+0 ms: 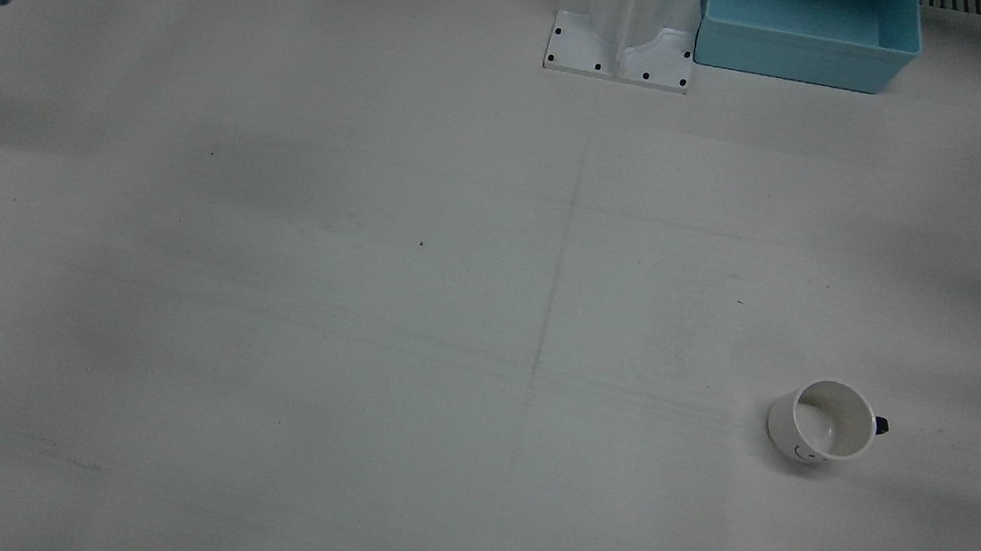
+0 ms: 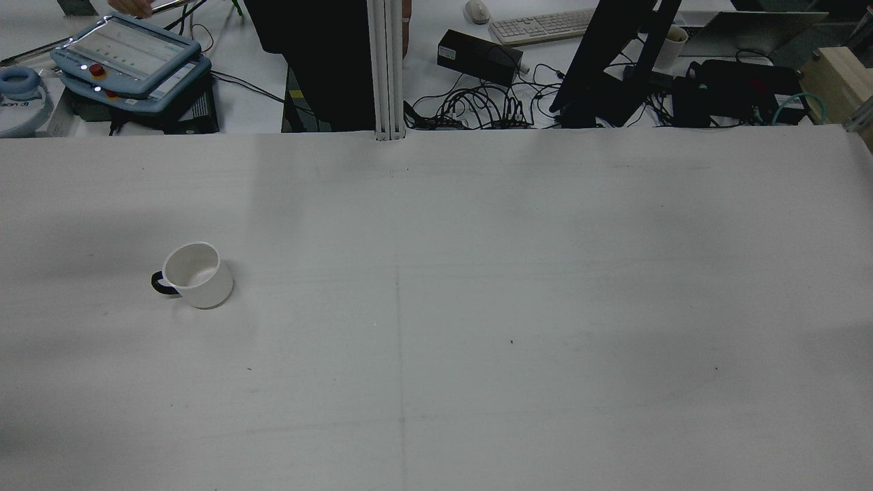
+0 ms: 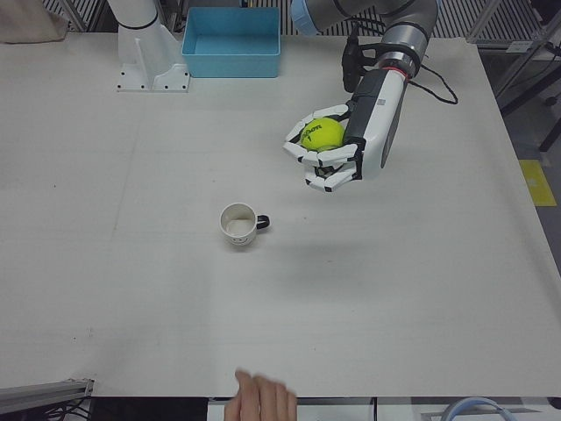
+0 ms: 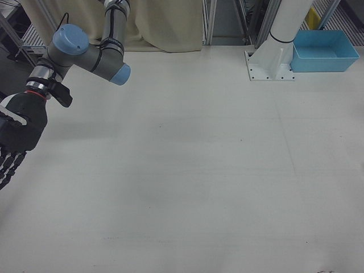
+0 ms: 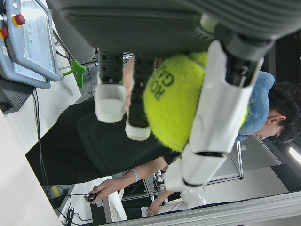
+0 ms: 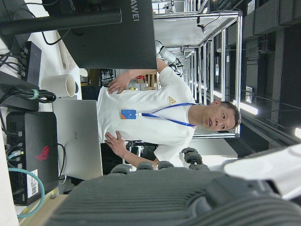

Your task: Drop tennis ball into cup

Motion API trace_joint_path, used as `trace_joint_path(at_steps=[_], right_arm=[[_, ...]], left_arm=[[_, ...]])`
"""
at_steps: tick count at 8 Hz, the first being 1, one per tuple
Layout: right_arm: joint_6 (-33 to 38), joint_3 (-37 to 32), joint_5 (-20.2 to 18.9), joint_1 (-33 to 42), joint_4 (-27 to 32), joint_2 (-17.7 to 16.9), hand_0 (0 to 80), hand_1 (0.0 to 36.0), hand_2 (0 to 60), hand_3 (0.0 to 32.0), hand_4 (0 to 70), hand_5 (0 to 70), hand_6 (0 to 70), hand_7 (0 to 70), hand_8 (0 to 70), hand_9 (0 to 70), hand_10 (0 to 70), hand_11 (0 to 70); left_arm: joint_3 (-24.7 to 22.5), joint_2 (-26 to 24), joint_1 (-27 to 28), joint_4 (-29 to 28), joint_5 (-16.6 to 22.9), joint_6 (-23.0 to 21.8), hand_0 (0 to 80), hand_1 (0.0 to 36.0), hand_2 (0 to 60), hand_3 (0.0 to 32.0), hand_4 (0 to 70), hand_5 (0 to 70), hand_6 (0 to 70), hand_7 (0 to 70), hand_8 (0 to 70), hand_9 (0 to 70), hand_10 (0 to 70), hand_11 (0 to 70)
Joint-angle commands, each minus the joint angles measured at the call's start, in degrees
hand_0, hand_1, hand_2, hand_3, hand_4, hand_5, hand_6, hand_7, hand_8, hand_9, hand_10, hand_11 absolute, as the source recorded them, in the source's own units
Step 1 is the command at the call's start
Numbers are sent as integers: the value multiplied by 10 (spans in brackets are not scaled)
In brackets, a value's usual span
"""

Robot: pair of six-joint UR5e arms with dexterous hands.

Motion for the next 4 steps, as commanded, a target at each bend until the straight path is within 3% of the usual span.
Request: trace_joint_path(at_steps=[1,4], right_arm=[[0,0,0,0,0,0,0,0,0,0,0,0,0,0,0,0,0,0],[0,0,0,0,0,0,0,0,0,0,0,0,0,0,0,0,0,0]], left_arm=[[0,-6,1,3,0,1,775,360,600,0,650,253,373,700,700,700,700,700],[-1,-6,1,3,0,1,784,360,600,0,643,252,369,700,700,700,700,700]])
